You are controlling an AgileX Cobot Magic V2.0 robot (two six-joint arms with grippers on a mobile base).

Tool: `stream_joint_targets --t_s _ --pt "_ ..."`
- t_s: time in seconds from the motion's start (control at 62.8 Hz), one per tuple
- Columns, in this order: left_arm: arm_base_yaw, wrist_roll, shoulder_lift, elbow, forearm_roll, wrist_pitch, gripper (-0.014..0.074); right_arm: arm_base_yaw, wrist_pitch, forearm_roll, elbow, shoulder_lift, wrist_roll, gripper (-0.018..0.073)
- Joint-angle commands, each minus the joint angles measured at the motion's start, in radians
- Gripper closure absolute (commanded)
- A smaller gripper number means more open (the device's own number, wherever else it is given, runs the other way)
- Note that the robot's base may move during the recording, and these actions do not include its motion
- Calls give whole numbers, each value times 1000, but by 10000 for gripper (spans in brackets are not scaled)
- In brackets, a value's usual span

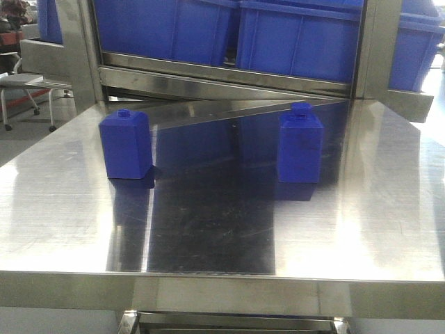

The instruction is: Pick and sort blue part to right shelf

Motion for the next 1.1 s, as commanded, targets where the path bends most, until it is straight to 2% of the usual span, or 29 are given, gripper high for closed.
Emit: stream_joint_targets --t_s 0.0,0.048,0.127,0.271,0.398,0.462,0.749,0.924,1.083 --pt "-8 0 -23 22 -1 -86 463 14 19 -19 -109 67 7 125" --pt "-8 0 -23 22 -1 -86 463 26 79 -19 -162 112 10 27" --pt "-8 0 -23 22 -1 -86 463 50 199 -18 -260 190 11 -41" --pt "-8 0 -23 22 -1 -86 463 92 458 22 -475 348 11 -55" --pt "-8 0 -23 22 -1 -86 463 101 619 82 -654 478 12 -55" --pt "-8 0 -23 22 -1 -86 463 101 653 107 -729 539 12 -55" --pt "-8 0 -23 22 -1 -86 463 111 722 107 -1033 770 84 -55" --pt "-8 0 -23 22 -1 -86 463 125 801 107 -1158 871 85 -55" --pt "-8 0 -23 22 -1 -86 463 130 816 107 -1222 925 116 -55"
